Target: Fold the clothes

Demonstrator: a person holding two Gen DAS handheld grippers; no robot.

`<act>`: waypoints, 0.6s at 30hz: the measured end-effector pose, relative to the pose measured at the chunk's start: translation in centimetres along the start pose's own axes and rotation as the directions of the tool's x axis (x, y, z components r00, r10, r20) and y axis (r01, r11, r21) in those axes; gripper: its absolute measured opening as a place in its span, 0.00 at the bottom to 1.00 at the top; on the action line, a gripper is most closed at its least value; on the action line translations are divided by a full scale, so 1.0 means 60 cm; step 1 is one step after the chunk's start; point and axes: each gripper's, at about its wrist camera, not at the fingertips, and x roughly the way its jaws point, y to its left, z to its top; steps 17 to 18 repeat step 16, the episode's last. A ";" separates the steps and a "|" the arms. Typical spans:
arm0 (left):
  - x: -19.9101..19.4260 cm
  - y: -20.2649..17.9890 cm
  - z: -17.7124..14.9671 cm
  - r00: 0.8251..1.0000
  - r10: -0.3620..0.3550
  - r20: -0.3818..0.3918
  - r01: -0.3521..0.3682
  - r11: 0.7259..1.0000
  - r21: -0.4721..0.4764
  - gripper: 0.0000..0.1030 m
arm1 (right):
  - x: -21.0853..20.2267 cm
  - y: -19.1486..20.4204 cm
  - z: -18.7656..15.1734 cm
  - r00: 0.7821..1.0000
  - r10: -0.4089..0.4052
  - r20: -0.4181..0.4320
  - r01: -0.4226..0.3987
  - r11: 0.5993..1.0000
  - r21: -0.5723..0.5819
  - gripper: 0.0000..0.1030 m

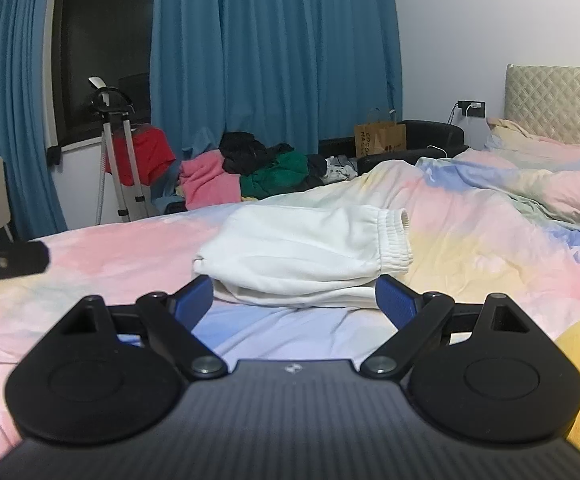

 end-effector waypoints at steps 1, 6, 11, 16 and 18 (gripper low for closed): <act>0.000 -0.001 -0.001 1.000 -0.004 0.002 0.004 1.000 0.005 1.00 | -0.002 0.001 -0.001 1.000 -0.007 0.007 0.007 1.000 -0.004 0.87; -0.001 -0.003 -0.007 1.000 0.012 0.000 -0.012 0.999 0.030 1.00 | -0.001 -0.003 -0.001 1.000 -0.018 0.011 0.018 1.000 0.007 0.87; -0.003 -0.004 -0.010 1.000 0.016 -0.008 -0.015 0.999 0.030 1.00 | -0.002 -0.006 -0.002 1.000 -0.024 0.008 0.024 1.000 0.017 0.87; -0.002 -0.006 -0.015 0.999 0.026 -0.021 -0.025 0.999 0.038 1.00 | 0.001 -0.006 -0.003 0.999 -0.032 -0.003 0.032 0.999 0.021 0.87; -0.002 -0.006 -0.015 0.999 0.026 -0.021 -0.025 0.999 0.038 1.00 | 0.001 -0.006 -0.003 0.999 -0.032 -0.003 0.032 0.999 0.021 0.87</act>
